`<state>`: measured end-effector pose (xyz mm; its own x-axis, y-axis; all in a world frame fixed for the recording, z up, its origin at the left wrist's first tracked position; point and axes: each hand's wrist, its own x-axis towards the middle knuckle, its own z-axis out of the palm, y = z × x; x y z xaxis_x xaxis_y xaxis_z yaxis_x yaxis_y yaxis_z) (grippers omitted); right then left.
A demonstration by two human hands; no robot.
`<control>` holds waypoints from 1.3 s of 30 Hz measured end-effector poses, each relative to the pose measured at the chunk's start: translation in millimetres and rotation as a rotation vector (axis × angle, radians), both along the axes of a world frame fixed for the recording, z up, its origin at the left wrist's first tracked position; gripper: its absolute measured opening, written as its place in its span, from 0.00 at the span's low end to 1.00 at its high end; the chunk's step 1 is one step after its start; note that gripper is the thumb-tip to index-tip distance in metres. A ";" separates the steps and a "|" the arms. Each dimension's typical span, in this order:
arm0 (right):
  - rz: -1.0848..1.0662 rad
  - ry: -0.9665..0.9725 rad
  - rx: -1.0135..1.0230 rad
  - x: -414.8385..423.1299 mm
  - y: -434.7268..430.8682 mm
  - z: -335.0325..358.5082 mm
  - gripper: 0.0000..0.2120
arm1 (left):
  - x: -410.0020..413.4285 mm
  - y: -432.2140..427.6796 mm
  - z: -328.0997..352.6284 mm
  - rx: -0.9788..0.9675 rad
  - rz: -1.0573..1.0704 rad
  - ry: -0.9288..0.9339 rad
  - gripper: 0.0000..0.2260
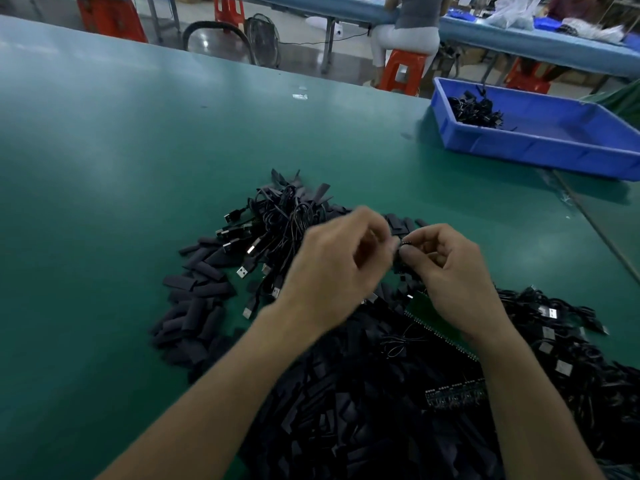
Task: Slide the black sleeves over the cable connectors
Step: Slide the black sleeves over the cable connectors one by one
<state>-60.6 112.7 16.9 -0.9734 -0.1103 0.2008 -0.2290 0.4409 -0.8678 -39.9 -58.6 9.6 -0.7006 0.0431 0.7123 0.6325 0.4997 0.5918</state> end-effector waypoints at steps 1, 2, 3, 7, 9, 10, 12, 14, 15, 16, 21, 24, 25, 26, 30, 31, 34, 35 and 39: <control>0.028 -0.001 -0.034 0.6 -1.1 0.1 0.08 | 4.1 5.7 -5.2 0.035 -0.027 -0.077 0.05; 0.055 -0.003 -0.067 1.5 -1.9 0.0 0.09 | 6.4 9.6 -9.9 0.104 -0.032 -0.173 0.07; 0.074 -0.005 -0.102 2.4 -2.1 -0.4 0.10 | 7.0 12.4 -13.8 0.186 -0.034 -0.284 0.08; 0.115 -0.015 -0.221 3.3 1.1 -2.2 0.16 | 2.5 15.8 -21.1 0.437 -0.177 -0.625 0.09; 0.141 -0.032 -0.275 3.2 3.2 -2.7 0.14 | 1.1 18.3 -22.8 0.502 -0.257 -0.653 0.07; 0.151 -0.051 -0.309 3.4 4.1 -2.8 0.12 | 1.0 19.6 -22.6 0.516 -0.288 -0.655 0.07; 0.167 -0.105 -0.378 4.2 5.1 -2.0 0.05 | 0.5 21.8 -21.6 0.547 -0.338 -0.677 0.07; 0.183 -0.159 -0.427 4.8 7.3 -2.9 0.03 | -0.5 22.8 -22.3 0.600 -0.357 -0.721 0.08; 0.188 -0.186 -0.443 5.0 8.3 -3.5 0.02 | -1.3 23.0 -23.5 0.636 -0.362 -0.744 0.08; 0.191 -0.212 -0.455 5.6 9.3 -3.9 0.01 | -1.9 23.3 -25.0 0.675 -0.369 -0.765 0.08; 0.225 -0.309 -0.522 5.7 9.8 -2.8 0.04 | -5.0 22.4 -30.6 0.751 -0.414 -0.831 0.07; 0.258 -0.365 -0.572 4.3 13.8 -1.7 0.06 | -7.3 22.6 -31.1 0.760 -0.479 -0.838 0.06; 0.272 -0.386 -0.593 3.9 15.7 -1.8 0.07 | -8.0 22.8 -31.0 0.762 -0.503 -0.837 0.06; 0.286 -0.404 -0.608 3.3 18.0 -1.7 0.09 | -8.8 22.9 -30.9 0.759 -0.523 -0.836 0.06; 0.308 -0.464 -0.641 2.3 21.9 0.5 0.13 | -11.0 23.5 -28.8 0.718 -0.579 -0.854 0.08; 0.299 -0.458 -0.669 2.0 21.9 2.2 0.11 | -11.1 23.8 -27.2 0.710 -0.589 -0.855 0.08; 0.163 -0.388 -0.759 -0.2 20.7 10.0 0.04 | -8.7 24.5 -21.0 0.716 -0.550 -0.806 0.06; 0.086 -0.359 -0.774 -1.8 20.4 12.5 0.03 | -7.1 24.8 -20.3 0.715 -0.507 -0.756 0.05; -0.237 -0.217 -0.786 -7.7 17.2 24.9 0.07 | 5.7 31.8 -15.4 0.675 -0.450 -0.477 0.03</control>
